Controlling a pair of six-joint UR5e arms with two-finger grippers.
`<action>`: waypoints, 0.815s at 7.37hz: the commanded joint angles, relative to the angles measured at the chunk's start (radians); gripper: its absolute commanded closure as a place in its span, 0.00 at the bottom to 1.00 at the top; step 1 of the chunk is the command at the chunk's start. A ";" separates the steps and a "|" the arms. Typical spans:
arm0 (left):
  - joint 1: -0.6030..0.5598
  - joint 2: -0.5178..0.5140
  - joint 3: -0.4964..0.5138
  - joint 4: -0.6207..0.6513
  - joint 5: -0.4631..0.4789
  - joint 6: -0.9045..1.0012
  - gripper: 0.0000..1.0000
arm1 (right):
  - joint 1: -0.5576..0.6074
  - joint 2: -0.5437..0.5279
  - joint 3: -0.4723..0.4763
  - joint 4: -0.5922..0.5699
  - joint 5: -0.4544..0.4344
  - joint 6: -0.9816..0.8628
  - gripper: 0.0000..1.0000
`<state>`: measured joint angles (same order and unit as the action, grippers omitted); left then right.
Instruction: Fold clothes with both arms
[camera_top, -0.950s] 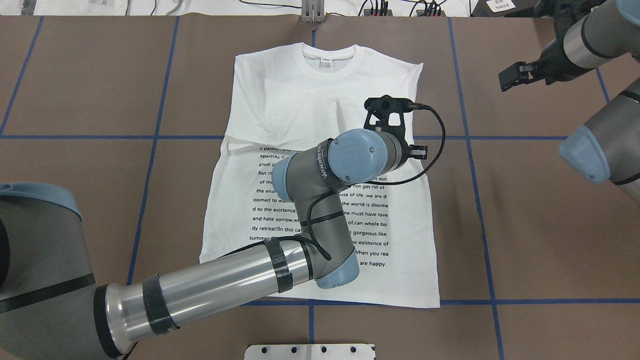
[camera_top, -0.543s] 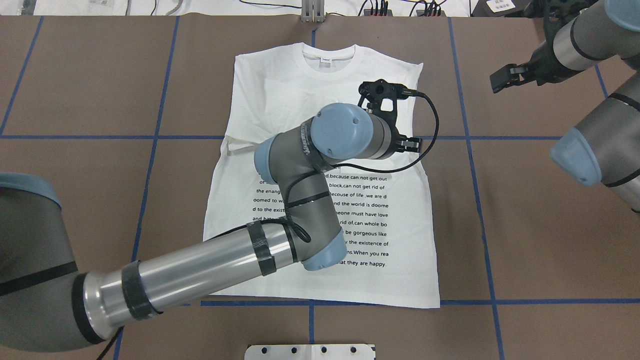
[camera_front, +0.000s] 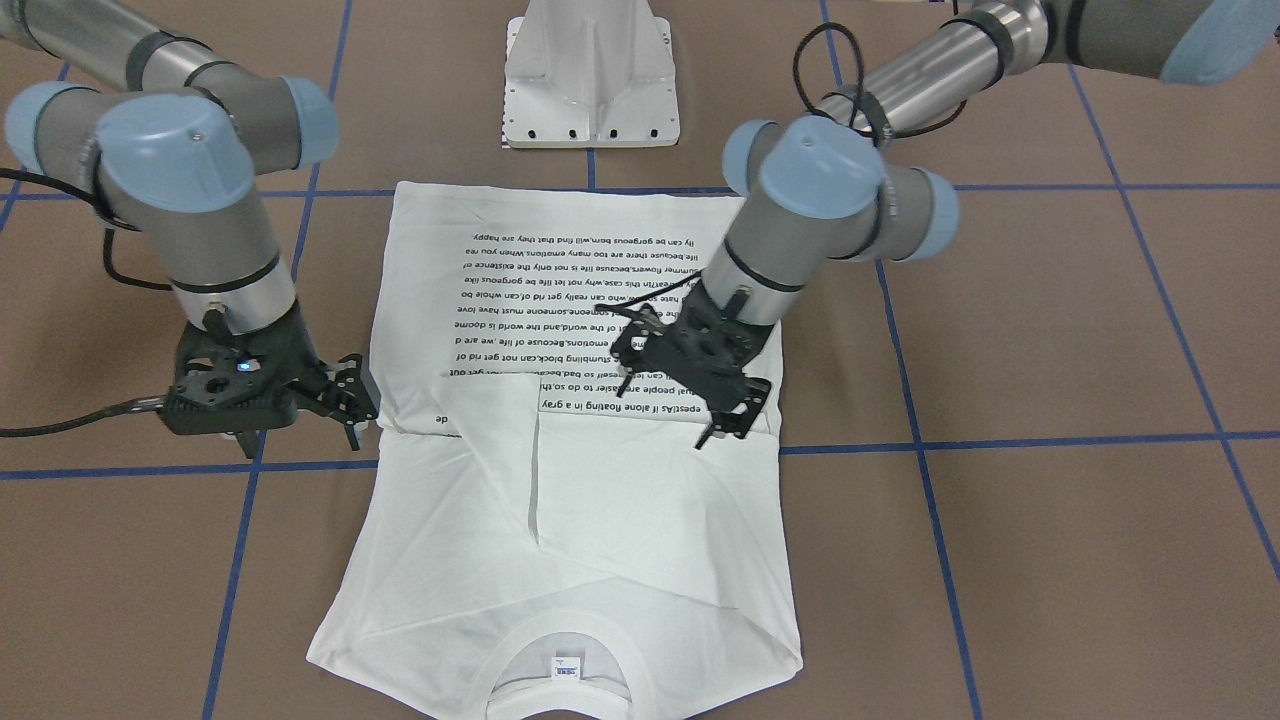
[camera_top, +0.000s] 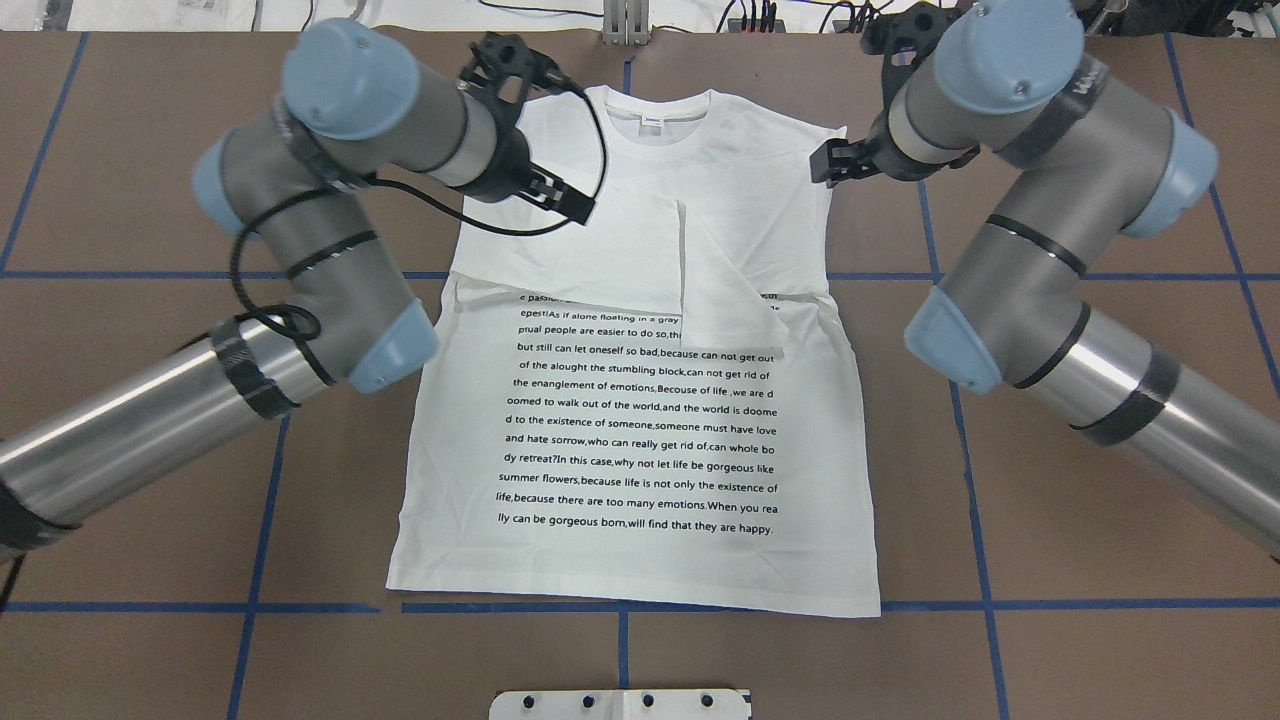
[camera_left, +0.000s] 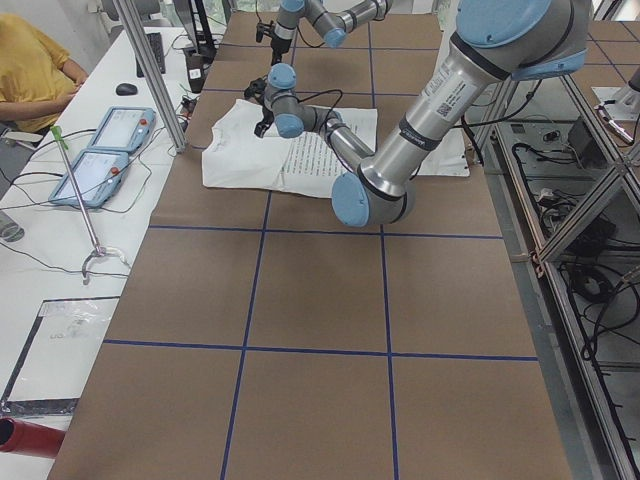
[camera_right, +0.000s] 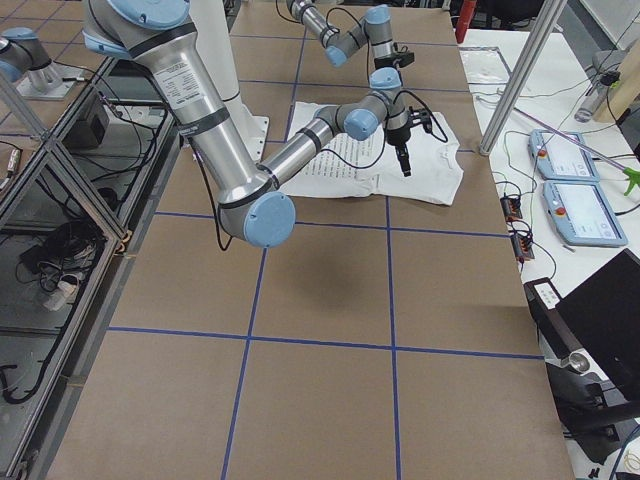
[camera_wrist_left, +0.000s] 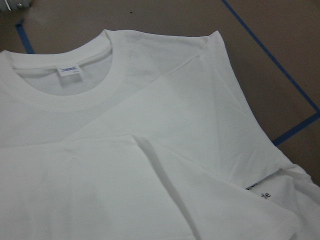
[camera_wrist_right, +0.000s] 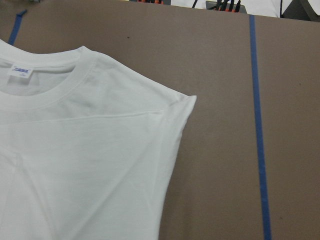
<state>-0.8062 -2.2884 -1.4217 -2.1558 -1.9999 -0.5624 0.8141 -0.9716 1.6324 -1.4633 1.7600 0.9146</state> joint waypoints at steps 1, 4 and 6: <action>-0.169 0.145 -0.034 -0.004 -0.113 0.300 0.00 | -0.123 0.152 -0.109 -0.097 -0.147 0.036 0.00; -0.208 0.184 -0.034 -0.015 -0.142 0.358 0.00 | -0.275 0.295 -0.216 -0.273 -0.291 0.036 0.01; -0.208 0.185 -0.036 -0.015 -0.140 0.348 0.00 | -0.325 0.323 -0.295 -0.287 -0.358 0.009 0.09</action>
<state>-1.0131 -2.1045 -1.4561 -2.1701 -2.1406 -0.2114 0.5215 -0.6636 1.3786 -1.7402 1.4369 0.9393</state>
